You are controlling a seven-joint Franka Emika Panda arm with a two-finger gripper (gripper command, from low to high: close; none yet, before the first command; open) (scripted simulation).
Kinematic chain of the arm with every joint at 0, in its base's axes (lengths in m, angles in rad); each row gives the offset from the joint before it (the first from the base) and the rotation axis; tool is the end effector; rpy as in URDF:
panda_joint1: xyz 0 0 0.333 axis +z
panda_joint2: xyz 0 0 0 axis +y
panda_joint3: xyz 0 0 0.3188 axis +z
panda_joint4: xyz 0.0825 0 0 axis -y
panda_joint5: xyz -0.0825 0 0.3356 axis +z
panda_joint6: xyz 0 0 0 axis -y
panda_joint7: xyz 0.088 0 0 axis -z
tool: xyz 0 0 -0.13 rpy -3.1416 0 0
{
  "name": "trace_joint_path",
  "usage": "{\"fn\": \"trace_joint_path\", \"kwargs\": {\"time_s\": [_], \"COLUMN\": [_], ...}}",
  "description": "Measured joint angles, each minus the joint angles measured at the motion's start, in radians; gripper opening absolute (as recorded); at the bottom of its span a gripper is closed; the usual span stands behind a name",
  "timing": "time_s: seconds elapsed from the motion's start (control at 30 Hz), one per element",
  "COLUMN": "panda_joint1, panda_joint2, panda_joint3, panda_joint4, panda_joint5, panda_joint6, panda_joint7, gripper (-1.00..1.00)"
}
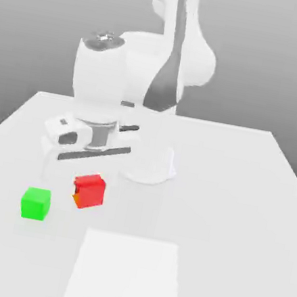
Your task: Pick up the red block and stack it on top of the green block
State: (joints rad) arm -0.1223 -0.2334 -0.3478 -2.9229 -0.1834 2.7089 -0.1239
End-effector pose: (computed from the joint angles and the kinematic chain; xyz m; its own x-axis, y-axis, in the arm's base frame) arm 0.2879 -0.1319 0.2642 0.9852 -0.1708 0.0124 -0.1708 -0.9853 0.0012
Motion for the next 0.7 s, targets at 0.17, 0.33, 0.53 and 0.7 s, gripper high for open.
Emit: {"fn": "trace_joint_path", "kwargs": {"time_s": [0.17, 0.33, 0.53, 0.7], "panda_joint1": [-0.078, -0.084, -0.009, 0.030], "panda_joint2": [-0.011, 0.016, 0.104, 0.188], "panda_joint3": [-0.124, -0.212, -0.250, -0.255], "panda_joint4": [0.025, 0.043, 0.053, 0.055], "panda_joint5": [-0.059, -0.032, 0.120, 0.248], "panda_joint6": [-0.036, -0.037, 0.027, 0.100], "panda_joint7": [-0.241, -0.416, -0.529, -0.618], "gripper": [-1.00, -1.00, -1.00, -1.00]}}
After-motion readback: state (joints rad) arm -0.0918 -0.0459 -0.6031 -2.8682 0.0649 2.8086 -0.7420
